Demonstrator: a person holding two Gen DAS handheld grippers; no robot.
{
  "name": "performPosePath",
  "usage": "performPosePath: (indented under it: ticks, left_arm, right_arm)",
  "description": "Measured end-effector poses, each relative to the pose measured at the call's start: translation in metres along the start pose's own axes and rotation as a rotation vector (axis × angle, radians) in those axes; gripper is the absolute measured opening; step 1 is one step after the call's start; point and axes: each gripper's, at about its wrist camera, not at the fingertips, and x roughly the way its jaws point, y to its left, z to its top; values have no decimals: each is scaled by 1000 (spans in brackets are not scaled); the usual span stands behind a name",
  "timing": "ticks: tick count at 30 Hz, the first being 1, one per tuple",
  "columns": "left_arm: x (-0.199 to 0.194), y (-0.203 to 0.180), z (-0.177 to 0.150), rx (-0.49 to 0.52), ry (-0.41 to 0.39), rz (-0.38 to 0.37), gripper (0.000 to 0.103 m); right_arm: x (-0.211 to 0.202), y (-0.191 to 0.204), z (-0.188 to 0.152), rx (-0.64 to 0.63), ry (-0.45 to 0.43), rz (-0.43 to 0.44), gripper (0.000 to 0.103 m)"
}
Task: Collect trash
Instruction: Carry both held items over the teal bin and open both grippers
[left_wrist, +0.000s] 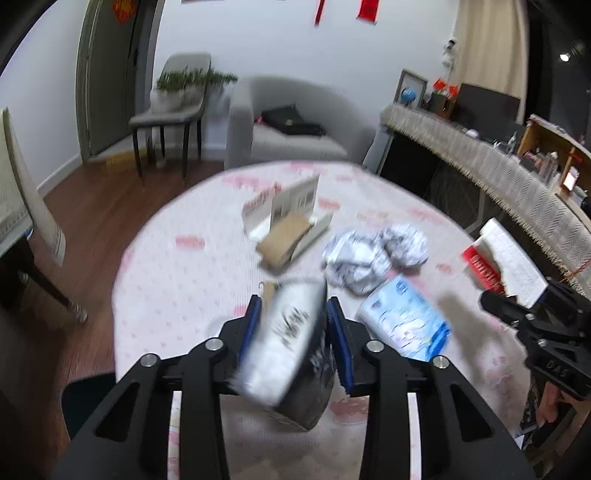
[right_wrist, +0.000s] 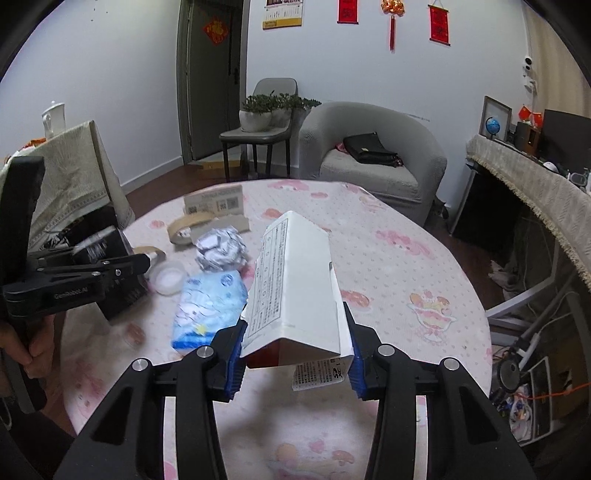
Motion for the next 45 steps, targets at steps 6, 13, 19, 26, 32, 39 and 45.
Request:
performPosePath:
  ticks: [6,13,19,26,32,39,45]
  left_arm:
    - [-10,-1,-2,46,-13,-22,20]
    - [-29,10,-5,30,-37,-60,15]
    - [-60,32,-6,4,-76,-62,15]
    - [-88,61,-11,22,-107,-29,15]
    - [-92,103,-25,-3,-74,46,15]
    - [-72,167,-52,-85,39,122,15]
    - [-58,209,-73,-147,124,151,17]
  right_arm:
    - [-5,20,11,-10,-28,7,45]
    - [-9,43,20,-17,-48,23,45]
    - [-17,66,26,8,-82,95,45]
    - [-4,104,32,3,-78,160,45]
    - [1,144,45,-13,-80,245,45]
    - [20,203,51,-84,-36,324,45]
    - [42,240,53,-85,14,389,45]
